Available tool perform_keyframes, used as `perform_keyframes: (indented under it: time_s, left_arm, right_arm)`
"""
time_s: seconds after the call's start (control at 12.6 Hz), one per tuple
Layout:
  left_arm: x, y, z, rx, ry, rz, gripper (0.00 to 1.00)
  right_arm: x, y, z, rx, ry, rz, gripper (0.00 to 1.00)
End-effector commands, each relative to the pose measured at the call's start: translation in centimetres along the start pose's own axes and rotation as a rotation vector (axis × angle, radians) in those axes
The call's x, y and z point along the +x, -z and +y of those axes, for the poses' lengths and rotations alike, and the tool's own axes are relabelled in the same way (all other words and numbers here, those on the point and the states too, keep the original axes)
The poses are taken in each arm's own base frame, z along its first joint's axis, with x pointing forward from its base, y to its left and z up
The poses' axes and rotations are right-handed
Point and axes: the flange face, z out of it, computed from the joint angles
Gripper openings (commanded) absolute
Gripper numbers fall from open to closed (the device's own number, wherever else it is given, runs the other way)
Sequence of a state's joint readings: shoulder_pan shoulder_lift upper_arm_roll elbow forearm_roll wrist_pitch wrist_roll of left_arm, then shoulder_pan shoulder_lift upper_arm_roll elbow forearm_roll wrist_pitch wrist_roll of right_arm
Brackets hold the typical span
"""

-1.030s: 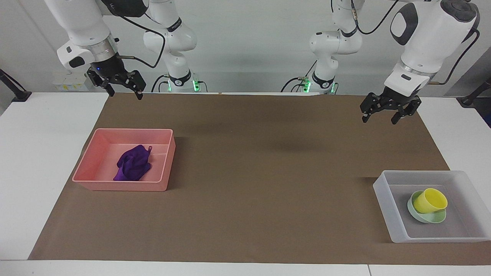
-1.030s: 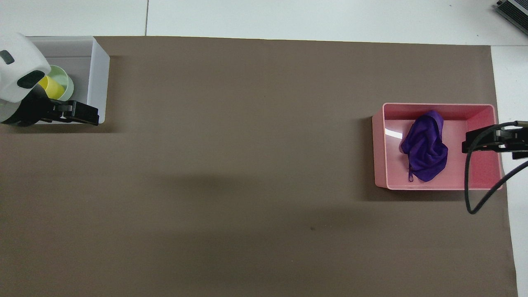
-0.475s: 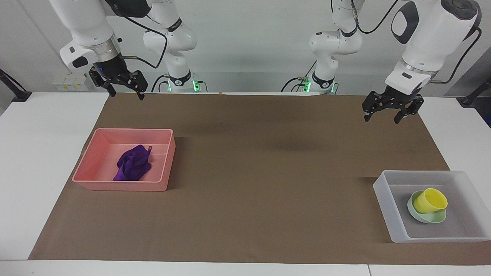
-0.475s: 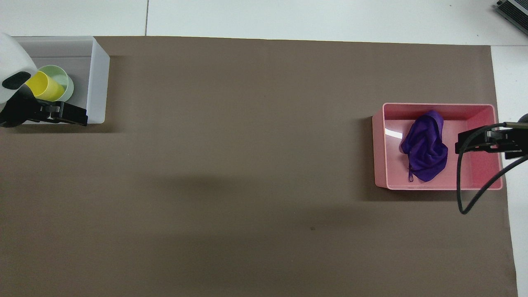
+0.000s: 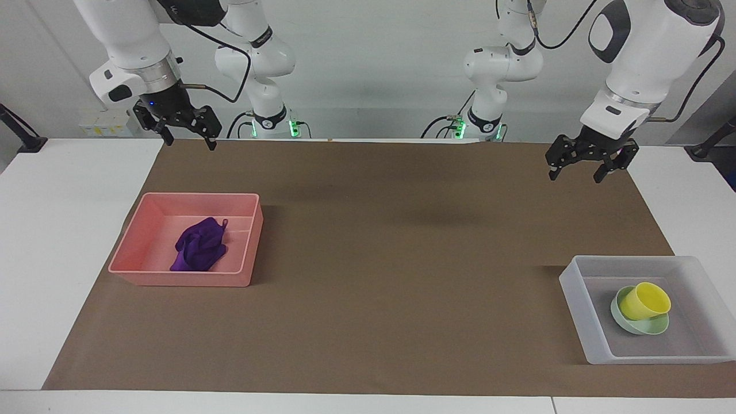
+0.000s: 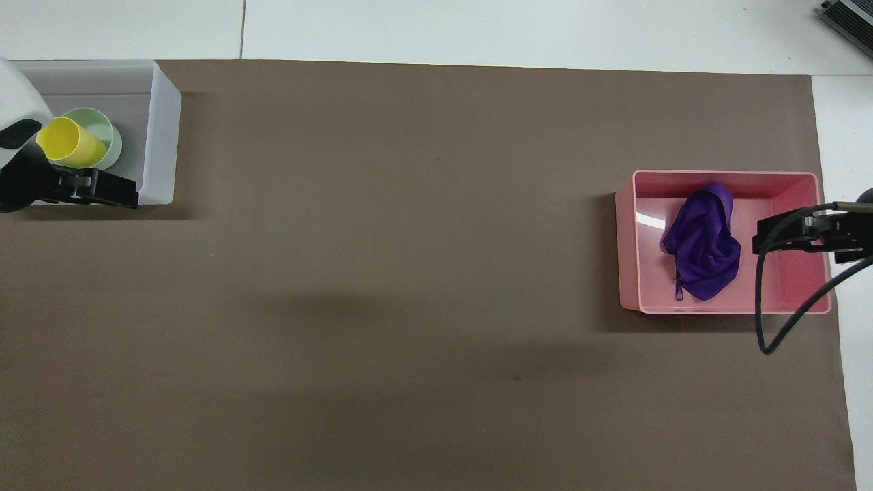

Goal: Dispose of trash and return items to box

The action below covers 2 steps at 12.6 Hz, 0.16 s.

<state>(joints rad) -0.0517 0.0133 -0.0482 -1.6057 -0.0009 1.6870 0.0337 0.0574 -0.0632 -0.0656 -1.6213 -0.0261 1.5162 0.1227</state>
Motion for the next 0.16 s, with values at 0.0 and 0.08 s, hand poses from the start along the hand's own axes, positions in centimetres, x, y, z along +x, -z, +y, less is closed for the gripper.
perform_keyframes:
  time_s: [0.0, 0.08]
  left_arm:
    - [-0.97, 0.09, -0.54, 0.019, 0.0, -0.012, 1.0]
    - [-0.99, 0.08, -0.54, 0.019, -0.008, -0.014, 1.0]
  right_arm:
    - [-0.04, -0.09, 0.1, 0.0, -0.009, 0.019, 1.0]
    - [-0.02, -0.08, 0.16, 0.002, -0.01, 0.02, 1.0]
